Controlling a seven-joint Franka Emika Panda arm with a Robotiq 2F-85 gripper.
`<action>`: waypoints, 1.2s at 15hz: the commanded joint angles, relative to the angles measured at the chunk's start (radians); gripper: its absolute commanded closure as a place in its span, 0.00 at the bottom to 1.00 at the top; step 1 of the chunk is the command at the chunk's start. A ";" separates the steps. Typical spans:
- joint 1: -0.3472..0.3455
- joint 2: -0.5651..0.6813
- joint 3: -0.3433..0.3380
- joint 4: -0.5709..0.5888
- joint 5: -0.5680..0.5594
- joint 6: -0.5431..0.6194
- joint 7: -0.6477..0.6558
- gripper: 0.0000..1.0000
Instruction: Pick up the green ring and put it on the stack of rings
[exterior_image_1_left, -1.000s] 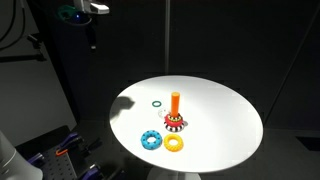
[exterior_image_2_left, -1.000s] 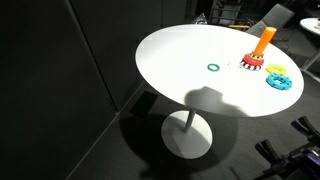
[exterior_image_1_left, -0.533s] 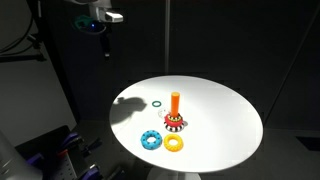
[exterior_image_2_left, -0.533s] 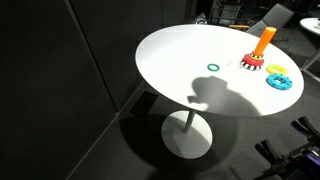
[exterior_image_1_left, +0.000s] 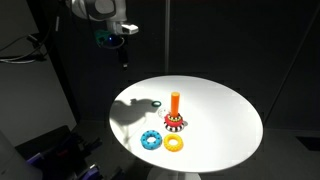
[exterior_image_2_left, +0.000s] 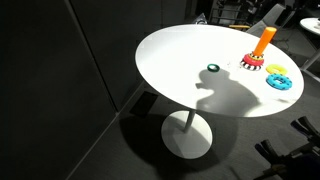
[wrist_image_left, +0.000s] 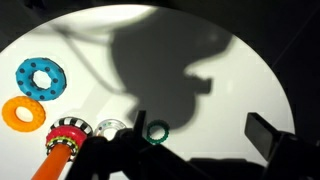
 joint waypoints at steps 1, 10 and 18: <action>0.009 0.012 -0.018 0.002 -0.001 0.008 -0.008 0.00; 0.005 0.039 -0.034 0.006 -0.005 0.029 -0.019 0.00; -0.003 0.128 -0.056 0.013 -0.071 0.246 -0.020 0.00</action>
